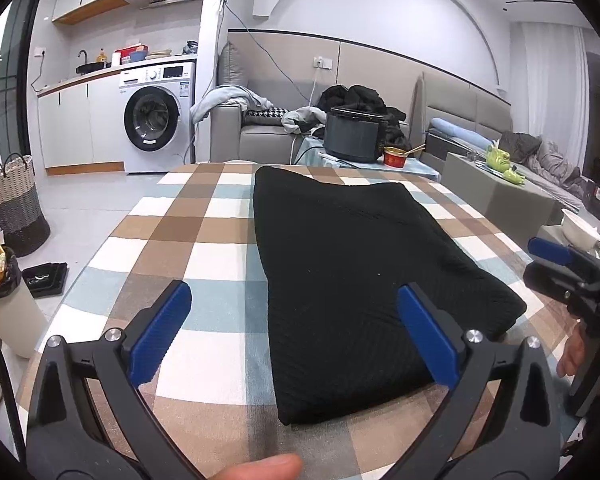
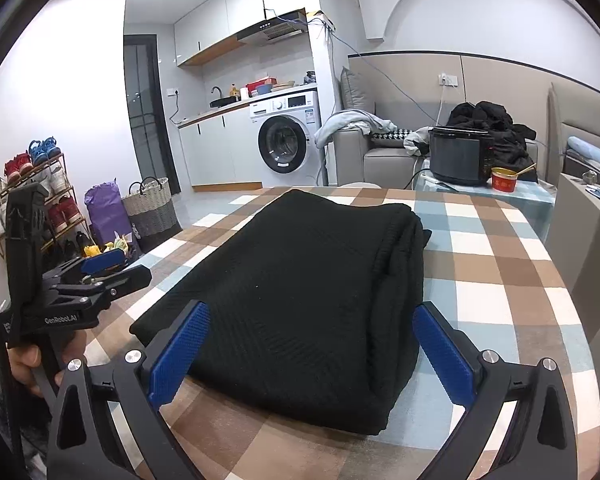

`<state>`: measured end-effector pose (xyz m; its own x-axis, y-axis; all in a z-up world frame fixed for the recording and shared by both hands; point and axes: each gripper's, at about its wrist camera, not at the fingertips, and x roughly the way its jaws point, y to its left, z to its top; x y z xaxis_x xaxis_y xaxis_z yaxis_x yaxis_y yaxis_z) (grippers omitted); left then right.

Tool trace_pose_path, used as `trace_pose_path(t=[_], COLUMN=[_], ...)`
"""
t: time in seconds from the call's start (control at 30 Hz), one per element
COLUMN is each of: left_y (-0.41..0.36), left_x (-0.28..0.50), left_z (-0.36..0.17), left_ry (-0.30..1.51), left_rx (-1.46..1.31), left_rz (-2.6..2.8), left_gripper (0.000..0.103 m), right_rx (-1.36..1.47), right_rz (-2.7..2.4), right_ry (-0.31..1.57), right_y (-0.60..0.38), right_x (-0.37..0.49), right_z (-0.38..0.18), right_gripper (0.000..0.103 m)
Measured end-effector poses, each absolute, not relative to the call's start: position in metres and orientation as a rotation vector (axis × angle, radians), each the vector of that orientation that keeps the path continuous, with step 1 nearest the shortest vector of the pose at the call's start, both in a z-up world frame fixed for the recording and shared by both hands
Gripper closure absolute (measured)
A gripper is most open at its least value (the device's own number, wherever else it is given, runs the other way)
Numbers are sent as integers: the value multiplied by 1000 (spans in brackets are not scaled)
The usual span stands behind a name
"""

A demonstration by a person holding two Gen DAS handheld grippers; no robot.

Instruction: Fold small clothes

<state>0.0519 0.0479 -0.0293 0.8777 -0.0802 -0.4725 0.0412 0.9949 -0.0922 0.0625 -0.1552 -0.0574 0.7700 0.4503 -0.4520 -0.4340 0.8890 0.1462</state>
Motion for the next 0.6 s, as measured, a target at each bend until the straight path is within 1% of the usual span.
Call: trace_pose_path(t=[0.6], left_y=[40], left_x=[48], left_z=[-30], left_ry=[470], left_rx=[-51], left_rz=[-80], left_gripper=[1], right_rx=[26], right_rz=[494], right_ry=[398], right_y=[-157], right_x=[46], right_z=[-58], right_gripper=[0])
